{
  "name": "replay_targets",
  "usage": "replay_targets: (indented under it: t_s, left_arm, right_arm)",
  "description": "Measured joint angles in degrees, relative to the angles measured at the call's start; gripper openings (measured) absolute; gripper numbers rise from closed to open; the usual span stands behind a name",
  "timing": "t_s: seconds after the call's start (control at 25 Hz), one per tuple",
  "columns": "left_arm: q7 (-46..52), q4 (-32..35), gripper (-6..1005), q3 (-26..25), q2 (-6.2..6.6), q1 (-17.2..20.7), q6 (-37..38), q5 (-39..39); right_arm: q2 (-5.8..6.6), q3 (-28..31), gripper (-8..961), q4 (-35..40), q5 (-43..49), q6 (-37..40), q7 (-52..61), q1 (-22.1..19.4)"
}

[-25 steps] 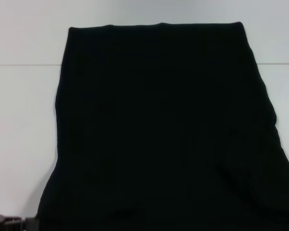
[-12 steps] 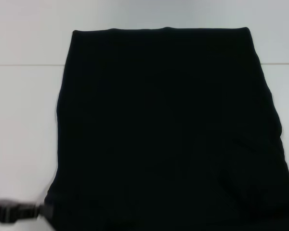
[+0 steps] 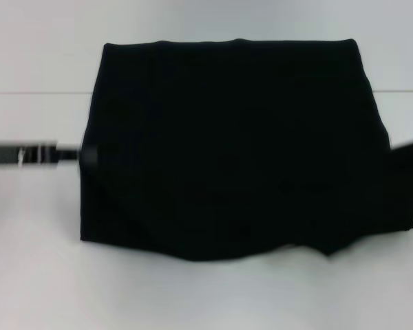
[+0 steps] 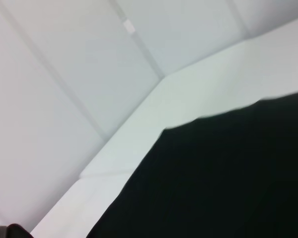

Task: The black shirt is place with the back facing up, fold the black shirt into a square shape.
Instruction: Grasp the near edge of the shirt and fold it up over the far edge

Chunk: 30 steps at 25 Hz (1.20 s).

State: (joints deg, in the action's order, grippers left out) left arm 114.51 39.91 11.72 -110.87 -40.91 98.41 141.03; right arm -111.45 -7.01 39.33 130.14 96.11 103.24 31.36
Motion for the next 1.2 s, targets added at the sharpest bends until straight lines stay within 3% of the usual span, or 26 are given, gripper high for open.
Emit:
replay_targets:
  t_s: [0.04, 0.32, 0.6, 1.2]
  left_arm:
    - [-0.1, -1.5, 68, 0.2, 0.31, -2.1, -5.0, -0.1]
    - [-2.4, -5.4, 68, 1.9, -0.05, -6.4, -19.0, -0.4]
    - [-5.0, -9.7, 68, 4.6, -1.28, -9.3, -34.7, -0.6]
    - [-8.0, -14.1, 69, 7.5, -1.91, -14.0, -49.8, -0.7]
  right_arm:
    - [0.03, -0.3, 39, -0.2, -0.3, -2.3, 0.5, 1.1]
    - [0.15, -4.6, 40, -8.2, -0.5, -21.9, 0.9, 8.0]
    - [-0.55, -7.1, 41, -13.6, -0.6, -39.5, 0.9, 13.5]
    - [-0.19, -8.5, 42, -15.8, -1.4, -50.7, 2.4, 18.9]
